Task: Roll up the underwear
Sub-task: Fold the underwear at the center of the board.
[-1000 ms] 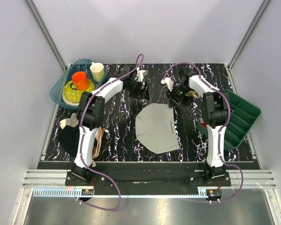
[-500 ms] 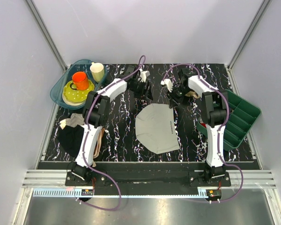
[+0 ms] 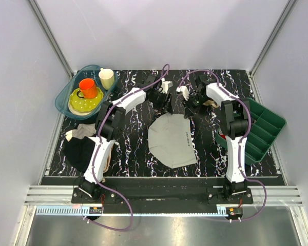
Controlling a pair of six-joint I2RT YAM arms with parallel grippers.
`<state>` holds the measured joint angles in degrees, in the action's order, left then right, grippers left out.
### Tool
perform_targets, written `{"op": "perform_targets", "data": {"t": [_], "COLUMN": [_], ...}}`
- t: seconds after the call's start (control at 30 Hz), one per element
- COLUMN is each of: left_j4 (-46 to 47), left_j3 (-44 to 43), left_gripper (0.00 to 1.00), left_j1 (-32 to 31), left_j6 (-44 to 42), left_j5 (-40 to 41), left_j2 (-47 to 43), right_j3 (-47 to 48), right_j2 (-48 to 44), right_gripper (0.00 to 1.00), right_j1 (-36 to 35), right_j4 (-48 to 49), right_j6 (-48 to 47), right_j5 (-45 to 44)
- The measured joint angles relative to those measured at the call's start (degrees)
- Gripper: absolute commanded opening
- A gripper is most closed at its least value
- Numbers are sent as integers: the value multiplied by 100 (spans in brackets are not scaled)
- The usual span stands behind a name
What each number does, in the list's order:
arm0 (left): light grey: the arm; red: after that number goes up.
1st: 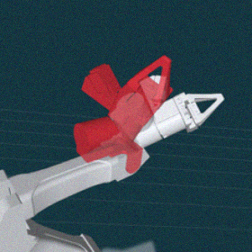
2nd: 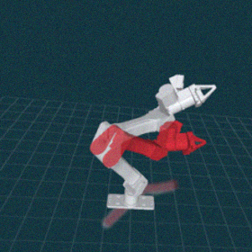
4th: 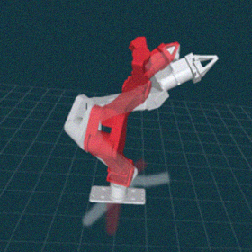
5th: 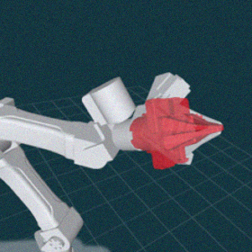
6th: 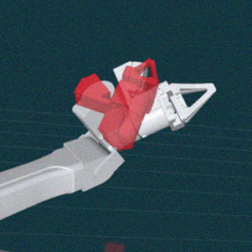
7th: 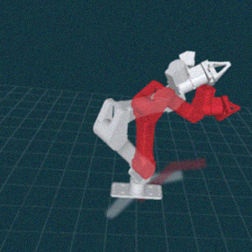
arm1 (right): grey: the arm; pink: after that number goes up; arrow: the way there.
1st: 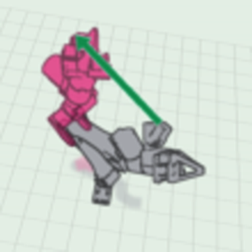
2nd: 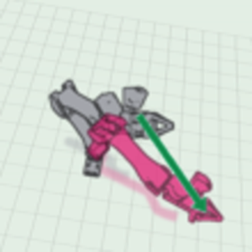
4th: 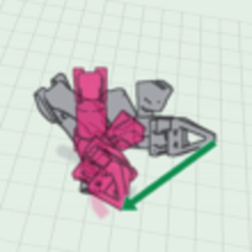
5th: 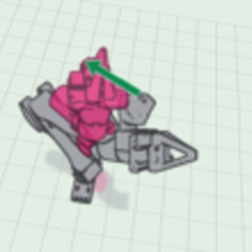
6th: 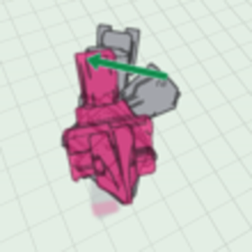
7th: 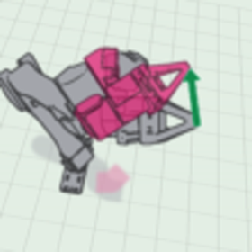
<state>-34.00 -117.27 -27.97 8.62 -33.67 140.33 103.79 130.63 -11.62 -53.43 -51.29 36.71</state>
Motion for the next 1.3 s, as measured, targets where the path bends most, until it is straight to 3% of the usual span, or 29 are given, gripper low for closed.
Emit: {"op": "perform_targets", "data": {"t": [0.37,0.7,1.3], "left_j4": [-114,-299,-573], "left_j3": [-50,-76,-76], "left_gripper": [66,76,79], "left_j1": [-13,35,184], "left_j6": [-57,-494,-1674], "left_j5": [13,-382,-1523], "left_j2": [0,-13,-15], "right_j3": [-531,-796,-837], "right_j2": [-271,-1045,-1086], "right_gripper": [13,12,12], "right_j1": [22,24,28], "right_j4": [264,511,560], "right_j6": [-4,-188,-247], "right_j5": [398,658,695]}}
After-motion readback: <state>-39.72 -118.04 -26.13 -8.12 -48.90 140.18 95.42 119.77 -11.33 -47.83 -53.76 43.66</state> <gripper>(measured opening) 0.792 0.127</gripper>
